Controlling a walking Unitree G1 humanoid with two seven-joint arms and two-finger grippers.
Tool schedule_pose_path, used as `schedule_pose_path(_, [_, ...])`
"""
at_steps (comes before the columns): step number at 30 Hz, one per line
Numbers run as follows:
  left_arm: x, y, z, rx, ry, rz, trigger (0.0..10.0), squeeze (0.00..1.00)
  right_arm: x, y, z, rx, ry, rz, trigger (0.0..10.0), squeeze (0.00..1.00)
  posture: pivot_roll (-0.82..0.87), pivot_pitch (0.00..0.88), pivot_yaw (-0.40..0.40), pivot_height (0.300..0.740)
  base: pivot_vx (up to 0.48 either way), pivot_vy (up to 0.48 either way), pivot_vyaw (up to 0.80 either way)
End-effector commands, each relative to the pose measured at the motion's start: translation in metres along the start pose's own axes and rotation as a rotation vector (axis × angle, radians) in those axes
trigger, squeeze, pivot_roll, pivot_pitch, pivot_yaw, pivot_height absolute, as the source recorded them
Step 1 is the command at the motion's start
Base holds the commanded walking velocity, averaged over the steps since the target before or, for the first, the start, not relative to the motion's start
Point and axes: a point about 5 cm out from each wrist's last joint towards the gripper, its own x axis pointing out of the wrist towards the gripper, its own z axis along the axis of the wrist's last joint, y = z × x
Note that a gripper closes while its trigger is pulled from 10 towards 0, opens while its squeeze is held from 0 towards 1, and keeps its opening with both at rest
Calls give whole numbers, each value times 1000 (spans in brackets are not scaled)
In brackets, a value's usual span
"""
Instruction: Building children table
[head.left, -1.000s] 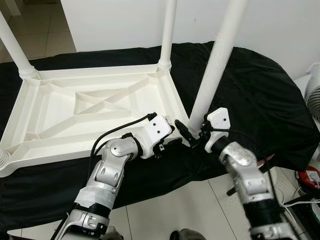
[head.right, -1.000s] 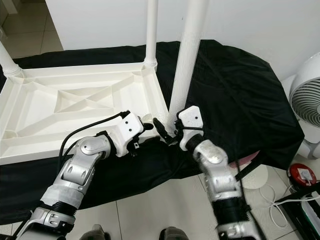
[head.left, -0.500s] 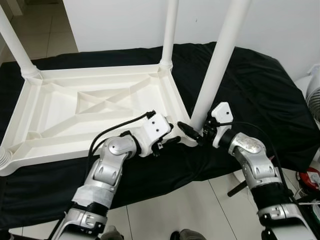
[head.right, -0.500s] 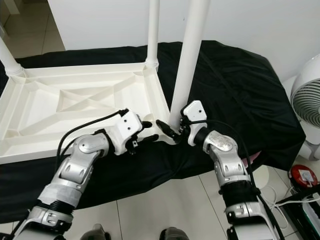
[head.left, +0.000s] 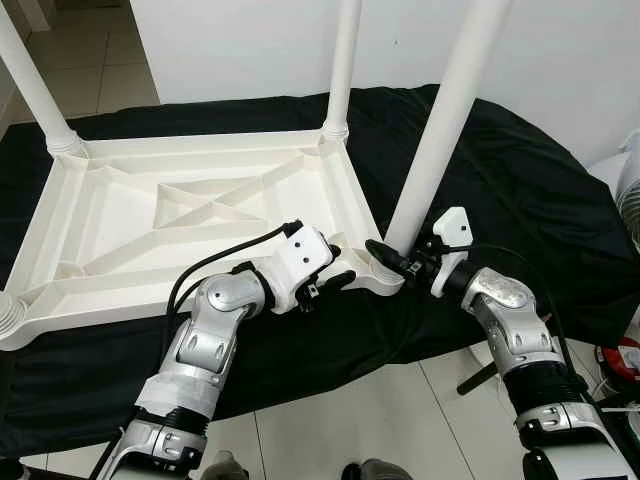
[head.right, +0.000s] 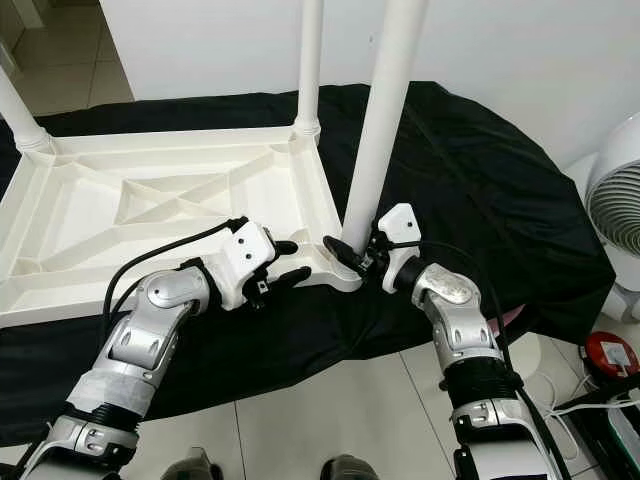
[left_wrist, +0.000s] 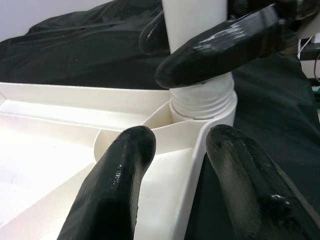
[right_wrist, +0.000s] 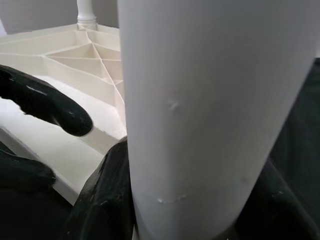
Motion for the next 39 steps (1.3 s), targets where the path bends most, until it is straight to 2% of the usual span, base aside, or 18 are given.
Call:
schedule_pose_path(1, [0, 2, -1, -6, -1, 82, 10000, 0, 2, 8, -6, 27, 28, -35, 10000, 0, 26, 3, -12, 740, 0, 0, 0])
schedule_pose_path(3, [-1, 3, -1, -16, -6, 94, 10000, 0, 5, 8, -9, 21, 64, -172, 10000, 0, 26, 1, -12, 740, 0, 0, 0])
schedule_pose_path(4, [-1, 3, -1, -16, -6, 94, 10000, 0, 5, 8, -9, 21, 64, -172, 10000, 0, 26, 1, -12, 740, 0, 0, 0])
schedule_pose_path(5, [-1, 4, -1, -20, -8, 97, 10000, 0, 6, 8, -11, 19, 76, -223, 10000, 0, 26, 1, -12, 740, 0, 0, 0])
schedule_pose_path(7, [-1, 4, -1, -20, -8, 97, 10000, 0, 6, 8, -11, 19, 76, -223, 10000, 0, 26, 1, -12, 740, 0, 0, 0])
schedule_pose_path(9, [-1, 3, 0, -31, -19, 97, 10000, 0, 10, 19, -10, 49, 67, -328, 10000, 0, 20, 3, -19, 740, 0, 0, 0])
schedule_pose_path(12, [0, 2, 0, -33, -20, 97, 10000, 0, 12, 25, -9, 61, 63, -377, 10000, 0, 14, 3, -22, 740, 0, 0, 0])
schedule_pose_path(14, [2, 3, -3, -32, -1, 121, 10000, 0, 16, 32, -8, 87, 66, -536, 10000, 0, 8, 2, -24, 740, 0, 0, 0])
schedule_pose_path(17, [5, 6, -5, -43, 16, 159, 10000, 0, 18, 41, -7, 116, 70, -699, 10000, 0, 5, 0, -26, 740, 0, 0, 0])
schedule_pose_path(21, [6, 6, -4, -46, 11, 162, 10000, 0, 25, 54, 0, 111, 64, -703, 10000, 0, 6, 0, -31, 740, 0, 0, 0])
schedule_pose_path(28, [6, 4, -5, -48, 10, 156, 10000, 0, 20, 48, 1, 146, 54, -690, 10000, 0, 4, 0, -33, 740, 0, 0, 0])
schedule_pose_path(29, [6, 4, -5, -48, 10, 156, 10000, 0, 19, 47, 2, 144, 42, -680, 10000, 843, 4, 0, -33, 740, 0, 0, 0])
schedule_pose_path(31, [6, 4, -5, -48, 10, 156, 10000, 0, 19, 47, 2, 144, 42, -680, 10000, 843, 4, 0, -33, 740, 0, 0, 0])
schedule_pose_path(32, [6, 3, -5, -49, 9, 157, 10000, 0, 17, 45, 4, 139, 30, -669, 10000, 1000, 9, 0, -37, 740, 0, 0, 0])
schedule_pose_path(38, [4, 2, -6, -49, 9, 154, 10000, 0, 4, 34, 4, 124, -14, -580, 10000, 1000, 15, 0, -37, 740, 0, 0, 0])
schedule_pose_path(39, [4, 2, -6, -50, 11, 155, 10000, 0, 0, 31, 3, 122, -13, -523, 10000, 1000, 15, 0, -37, 740, 0, 0, 0])
